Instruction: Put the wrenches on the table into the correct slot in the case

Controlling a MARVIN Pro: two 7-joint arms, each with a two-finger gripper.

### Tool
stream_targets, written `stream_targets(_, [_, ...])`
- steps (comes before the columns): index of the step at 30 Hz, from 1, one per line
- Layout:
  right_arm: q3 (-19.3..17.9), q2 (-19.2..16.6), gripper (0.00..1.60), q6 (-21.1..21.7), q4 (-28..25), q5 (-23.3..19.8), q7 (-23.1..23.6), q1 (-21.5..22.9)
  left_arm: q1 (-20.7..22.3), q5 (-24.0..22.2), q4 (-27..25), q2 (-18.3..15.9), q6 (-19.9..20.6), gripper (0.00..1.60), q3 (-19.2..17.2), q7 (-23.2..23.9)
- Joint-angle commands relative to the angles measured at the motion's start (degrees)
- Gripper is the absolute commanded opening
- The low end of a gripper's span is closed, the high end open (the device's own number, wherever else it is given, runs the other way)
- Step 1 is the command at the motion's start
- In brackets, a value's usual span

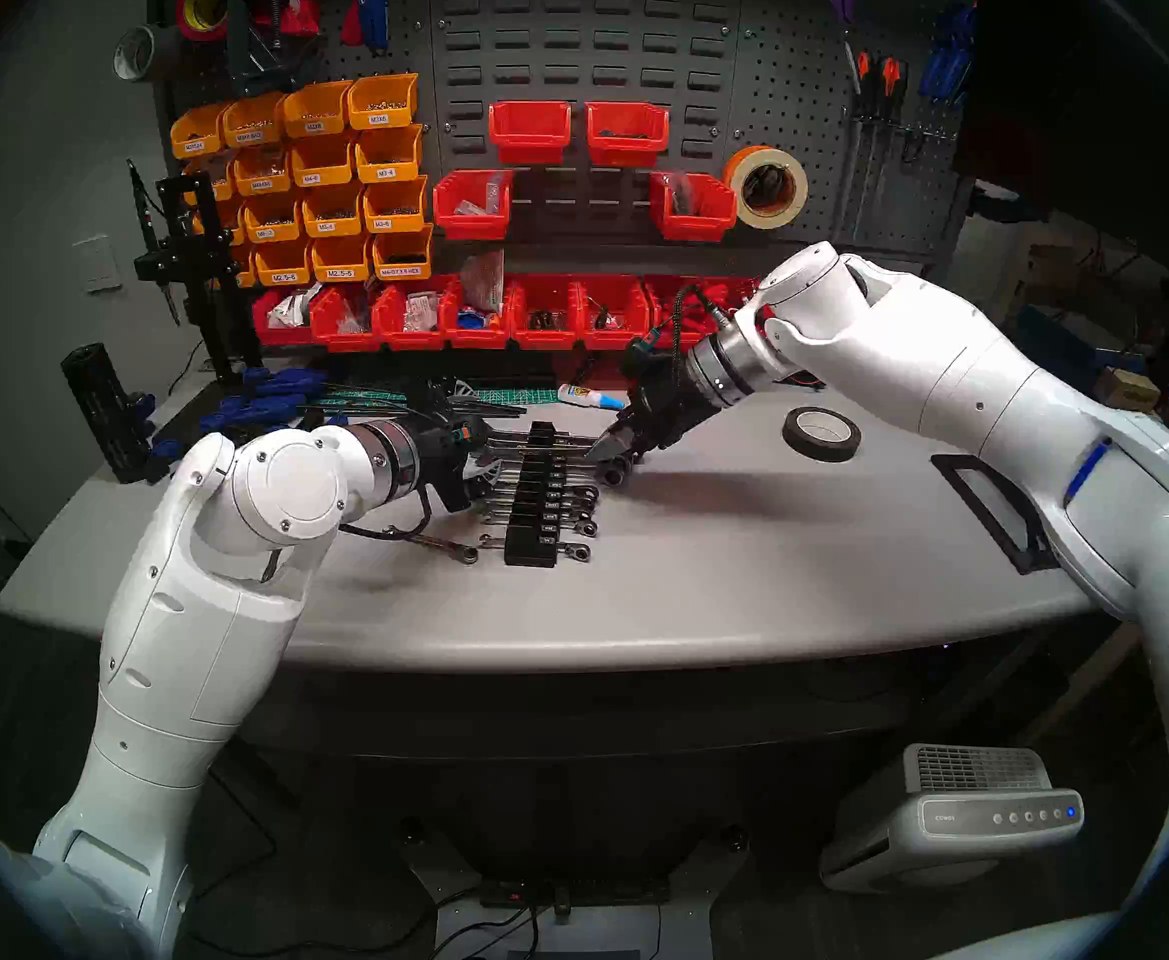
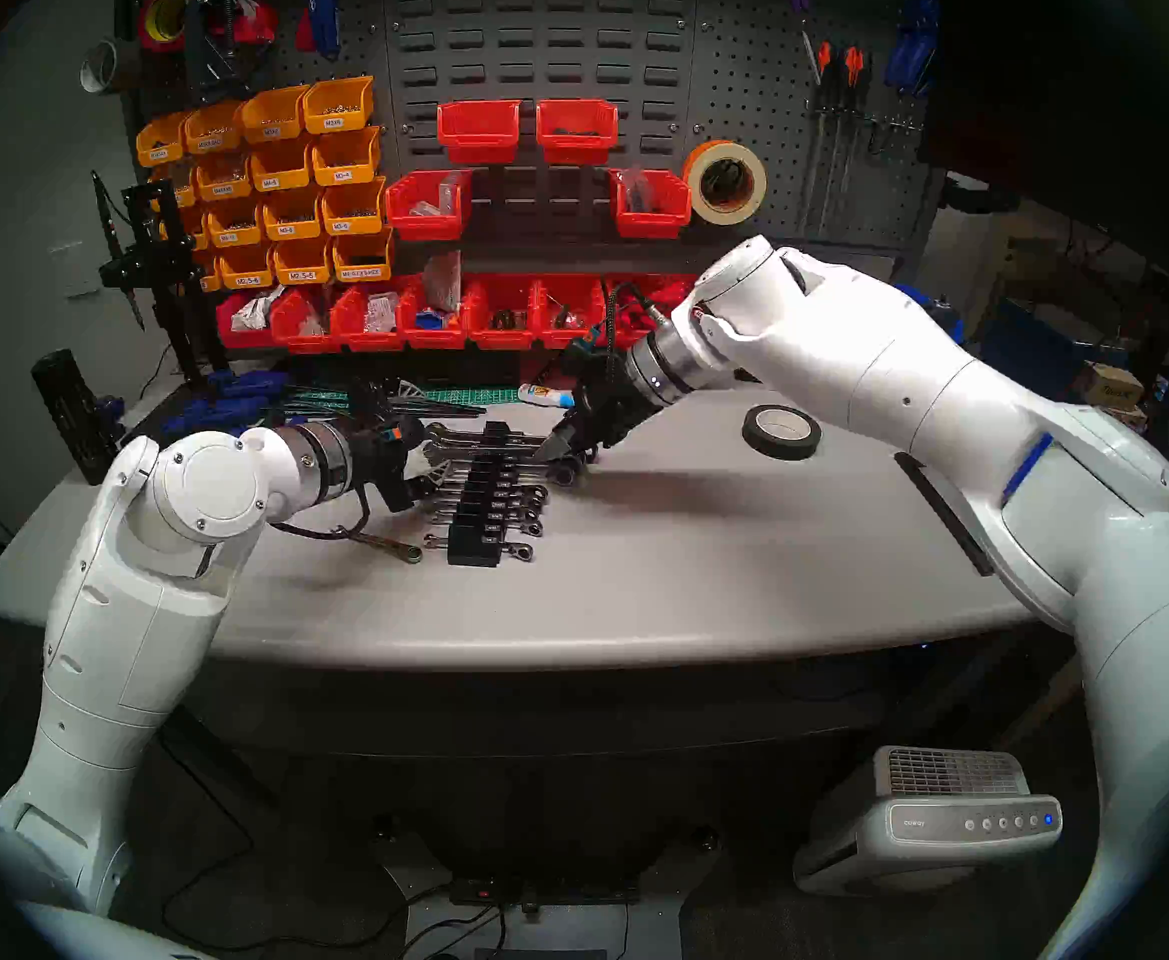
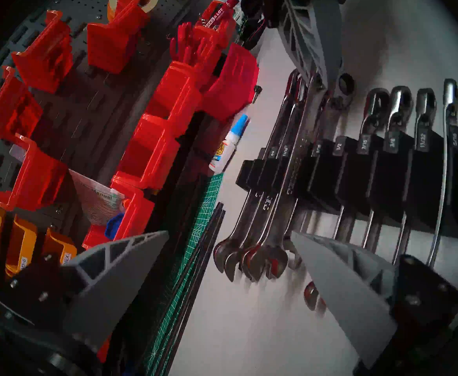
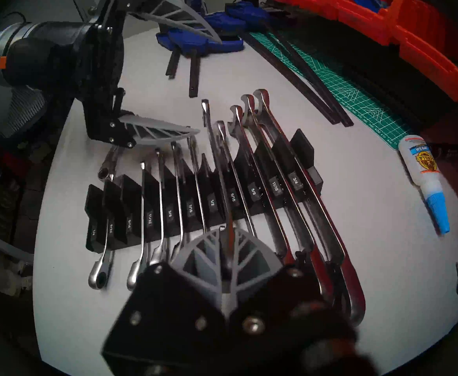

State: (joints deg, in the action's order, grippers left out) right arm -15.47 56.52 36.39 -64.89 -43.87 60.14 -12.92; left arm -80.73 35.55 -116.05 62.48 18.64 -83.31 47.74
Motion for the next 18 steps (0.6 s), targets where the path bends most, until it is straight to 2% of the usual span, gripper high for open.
stream_targets(1, [-1.3, 0.0, 0.00, 0.3, -0.6, -0.3, 0.2, 2.0, 2.1, -0.2, -1.1, 0.2, -0.1, 1.60, -0.6, -0.1])
stream_targets(18, [-0.3, -0.1, 0.00, 0.0, -0.5, 0.3, -0.3, 1.6, 2.1, 0.0, -1.1, 0.5, -0.6, 1.60, -0.7, 0.0])
